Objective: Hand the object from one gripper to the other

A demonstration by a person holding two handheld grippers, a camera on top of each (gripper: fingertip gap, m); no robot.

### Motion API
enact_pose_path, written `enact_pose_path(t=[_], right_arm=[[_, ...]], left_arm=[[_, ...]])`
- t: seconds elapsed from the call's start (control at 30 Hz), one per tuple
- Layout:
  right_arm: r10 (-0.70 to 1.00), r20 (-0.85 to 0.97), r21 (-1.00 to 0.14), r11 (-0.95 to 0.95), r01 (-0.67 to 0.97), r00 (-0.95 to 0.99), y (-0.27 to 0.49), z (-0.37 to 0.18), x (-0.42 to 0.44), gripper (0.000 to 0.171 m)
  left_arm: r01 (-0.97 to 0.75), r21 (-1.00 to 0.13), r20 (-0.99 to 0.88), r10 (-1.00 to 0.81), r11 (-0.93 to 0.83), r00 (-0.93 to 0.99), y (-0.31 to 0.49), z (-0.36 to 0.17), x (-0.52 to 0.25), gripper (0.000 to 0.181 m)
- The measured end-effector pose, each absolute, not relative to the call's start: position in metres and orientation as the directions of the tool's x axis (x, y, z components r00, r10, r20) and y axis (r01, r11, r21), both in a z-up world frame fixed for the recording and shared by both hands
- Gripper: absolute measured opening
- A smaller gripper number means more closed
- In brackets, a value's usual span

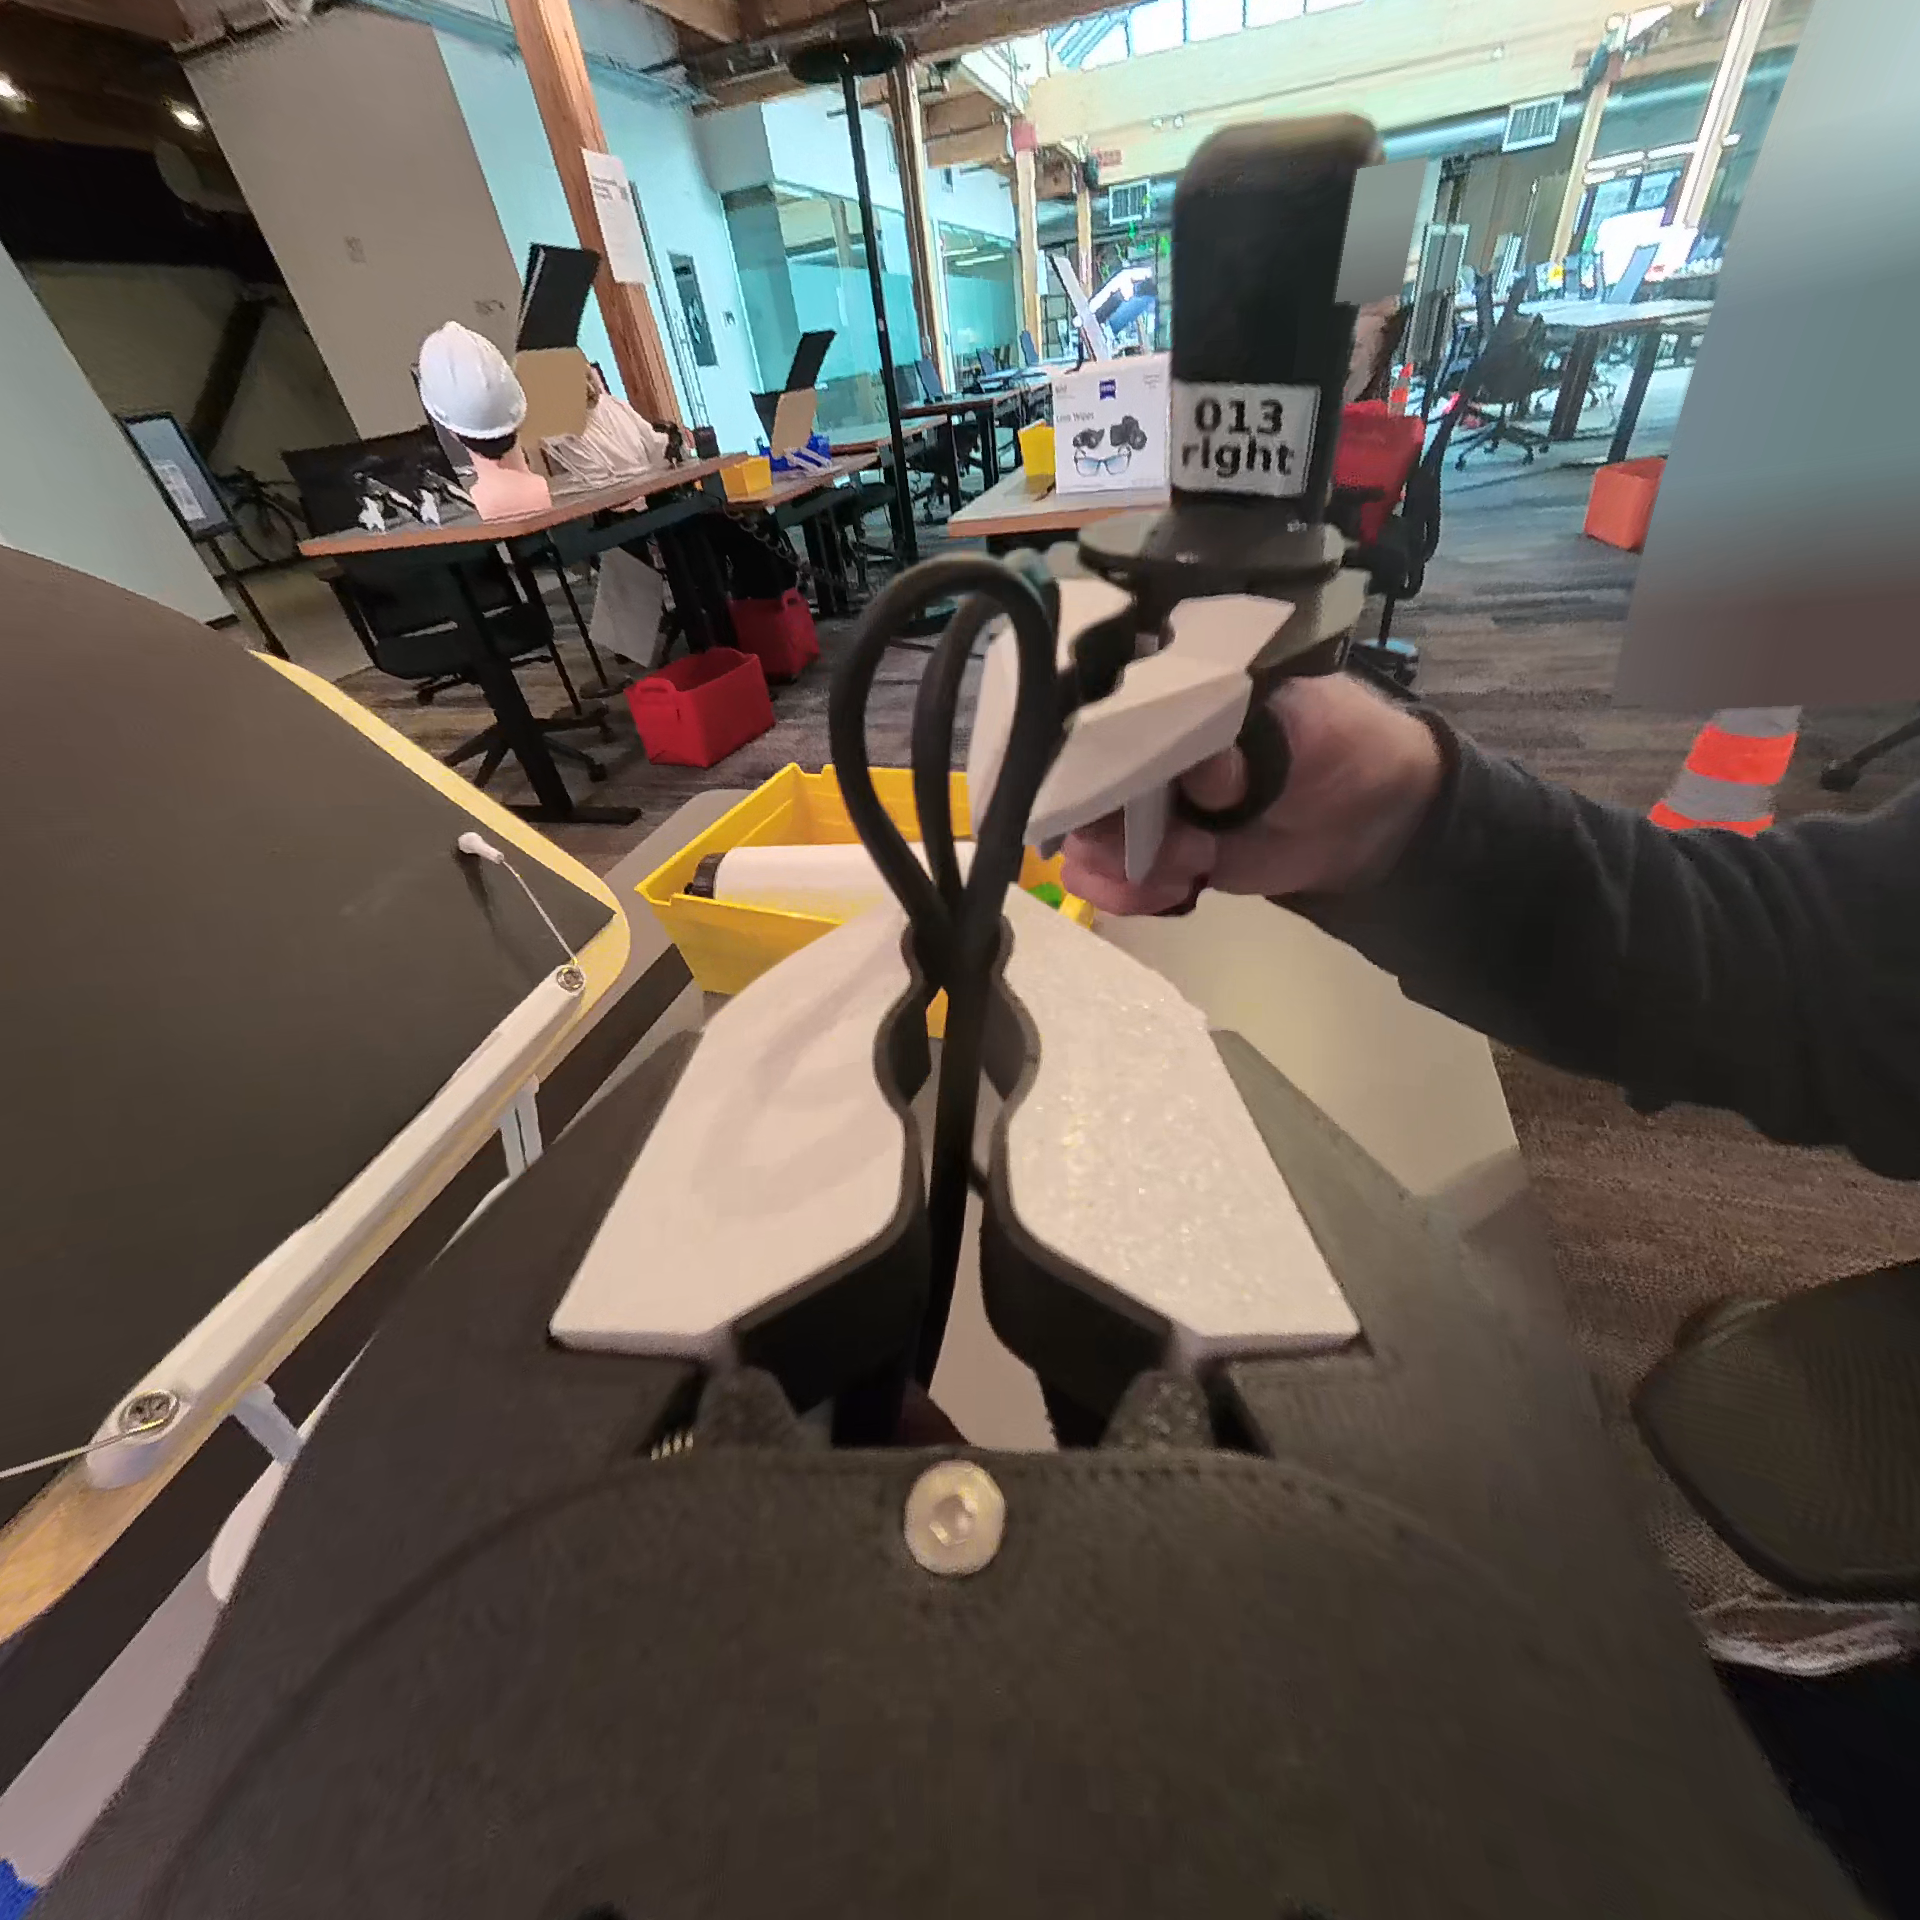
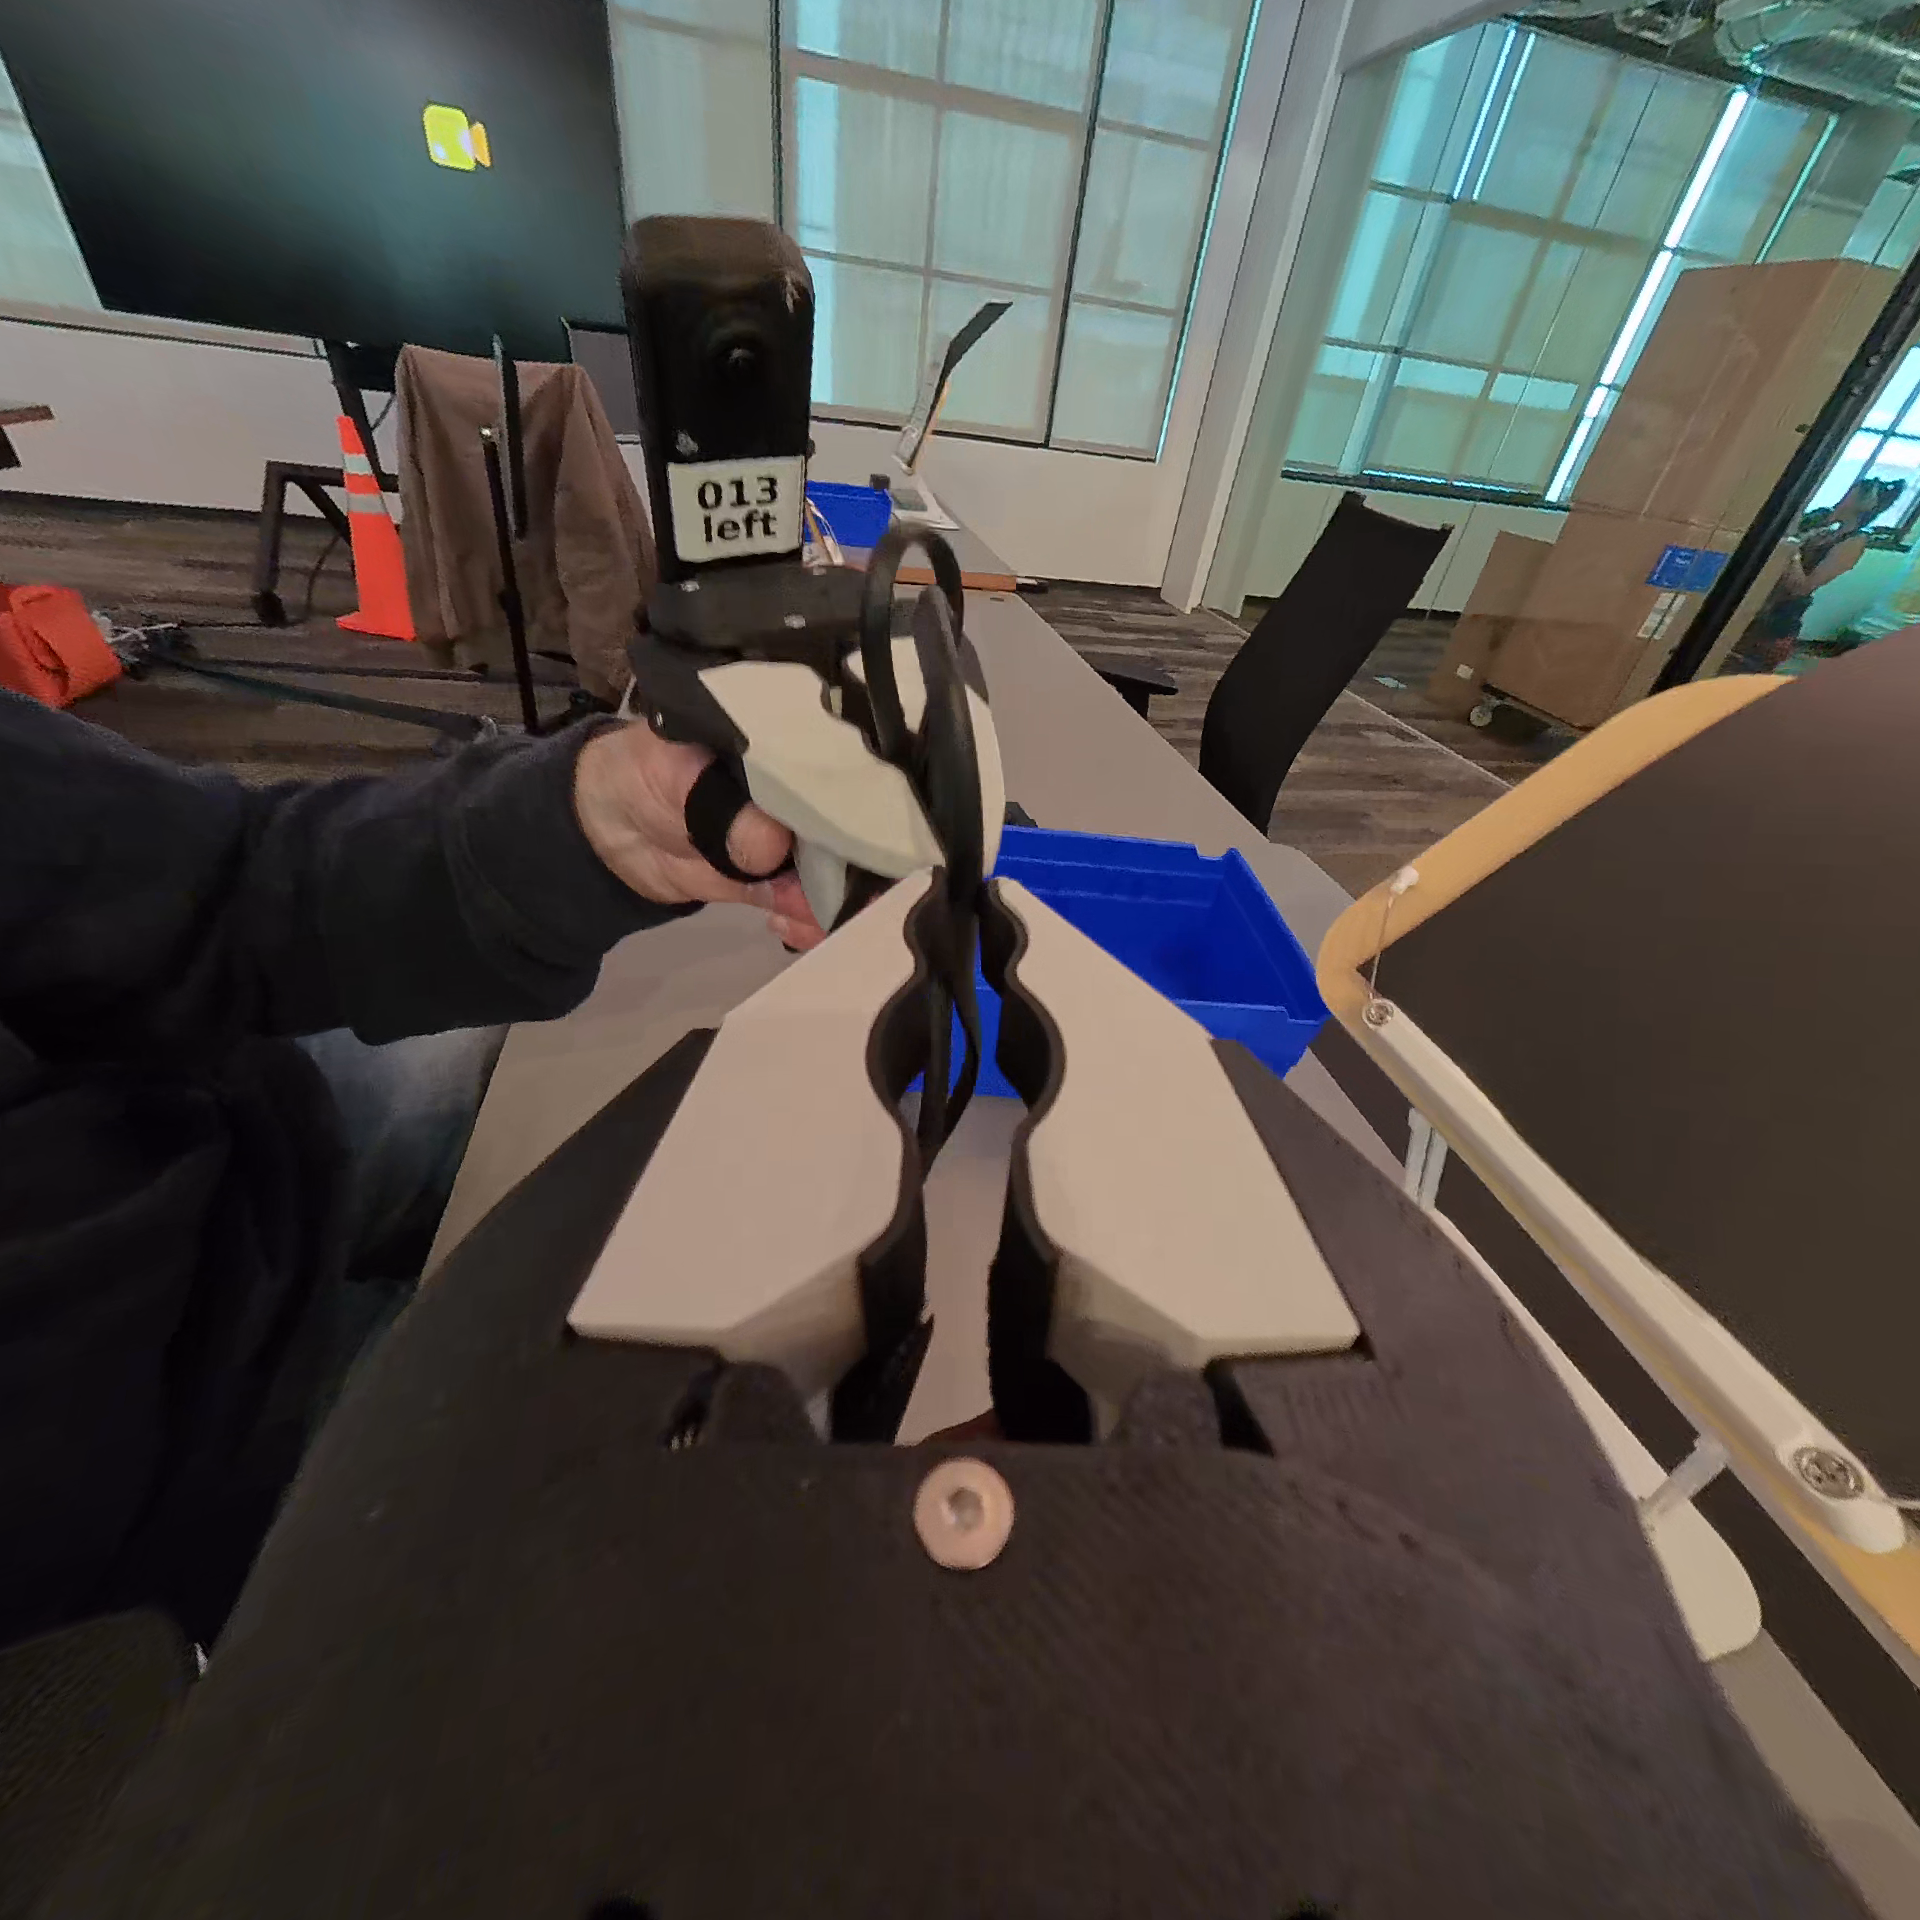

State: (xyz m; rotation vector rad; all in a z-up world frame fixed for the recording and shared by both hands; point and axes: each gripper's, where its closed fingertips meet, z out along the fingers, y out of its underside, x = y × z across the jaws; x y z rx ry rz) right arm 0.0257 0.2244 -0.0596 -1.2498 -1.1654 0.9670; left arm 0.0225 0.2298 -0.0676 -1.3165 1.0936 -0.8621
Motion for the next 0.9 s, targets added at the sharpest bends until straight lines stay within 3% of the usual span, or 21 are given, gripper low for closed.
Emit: enact_pose_path(t=[0.73,0.83,0.9], right_arm=[[0.987,0.057,-0.998,0.049,0.05,0.153,0.227,-0.052,0.011,0.003],[0.954,0.134,-0.99,0.116,0.081,0.268,0.235,-0.052,0.022,0.03],[0.914,0.214,-0.975,0.179,0.132,0.344,0.235,-0.057,0.029,0.038]], left_arm=[[-0.129,-0.982,-0.177,-0.927,0.141,0.33,0.235,-0.074,0.034,0.006],[-0.055,-0.993,-0.113,-0.925,0.1,0.364,0.241,-0.068,0.031,0.006],[0.001,-0.998,-0.063,-0.923,0.068,0.38,0.244,-0.064,0.029,0.006]])
